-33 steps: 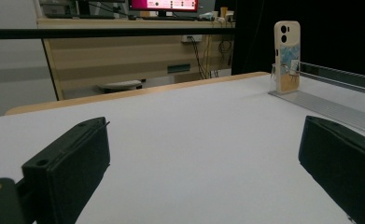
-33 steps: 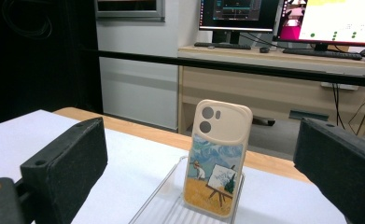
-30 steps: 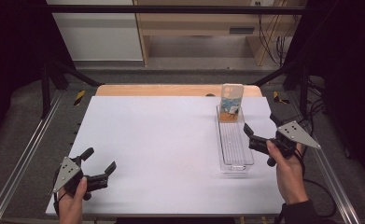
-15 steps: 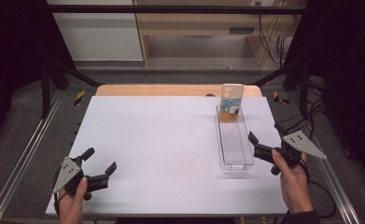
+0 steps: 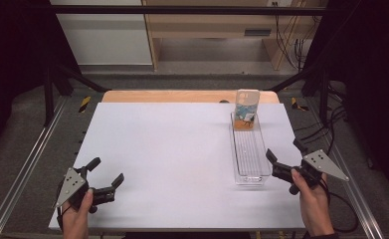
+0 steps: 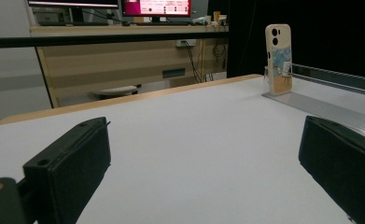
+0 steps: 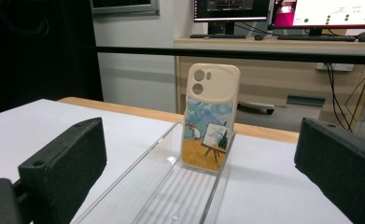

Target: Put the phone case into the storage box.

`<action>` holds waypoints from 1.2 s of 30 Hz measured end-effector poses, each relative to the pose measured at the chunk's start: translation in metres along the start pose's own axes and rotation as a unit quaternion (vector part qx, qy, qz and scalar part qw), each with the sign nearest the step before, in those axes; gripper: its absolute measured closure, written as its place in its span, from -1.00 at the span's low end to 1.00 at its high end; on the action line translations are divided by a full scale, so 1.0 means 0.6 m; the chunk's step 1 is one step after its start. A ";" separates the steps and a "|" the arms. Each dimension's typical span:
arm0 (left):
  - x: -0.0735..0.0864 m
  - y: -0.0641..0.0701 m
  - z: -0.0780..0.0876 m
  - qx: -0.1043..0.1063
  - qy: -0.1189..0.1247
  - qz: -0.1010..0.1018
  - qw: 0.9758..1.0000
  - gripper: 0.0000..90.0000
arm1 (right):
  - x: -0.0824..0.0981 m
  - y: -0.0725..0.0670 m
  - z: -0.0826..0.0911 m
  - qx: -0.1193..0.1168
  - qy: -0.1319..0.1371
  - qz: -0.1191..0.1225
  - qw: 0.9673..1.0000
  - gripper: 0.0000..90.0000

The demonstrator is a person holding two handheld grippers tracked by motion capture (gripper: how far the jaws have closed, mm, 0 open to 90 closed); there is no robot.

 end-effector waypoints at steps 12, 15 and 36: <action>0.000 0.003 -0.001 0.005 0.001 -0.001 1.000 -0.96 | 0.028 -0.006 0.026 0.002 -0.005 0.001 1.000 -0.95; 0.000 0.003 -0.002 0.006 0.001 0.000 1.000 -0.96 | 0.038 -0.009 0.030 0.000 -0.008 0.005 1.000 -0.94; 0.000 0.005 -0.002 0.010 0.004 -0.002 1.000 -0.96 | 0.078 -0.059 0.028 -0.053 -0.008 0.018 0.998 -0.94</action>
Point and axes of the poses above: each handheld gripper's, and its own axes: z roughly backward along the jaws, x roughly out of its underside, y roughly to its right, the point moved 7 cm from there along -z, roughly forward along the jaws, and after that the axes turned 14 degrees about y, right-handed, at the moved point
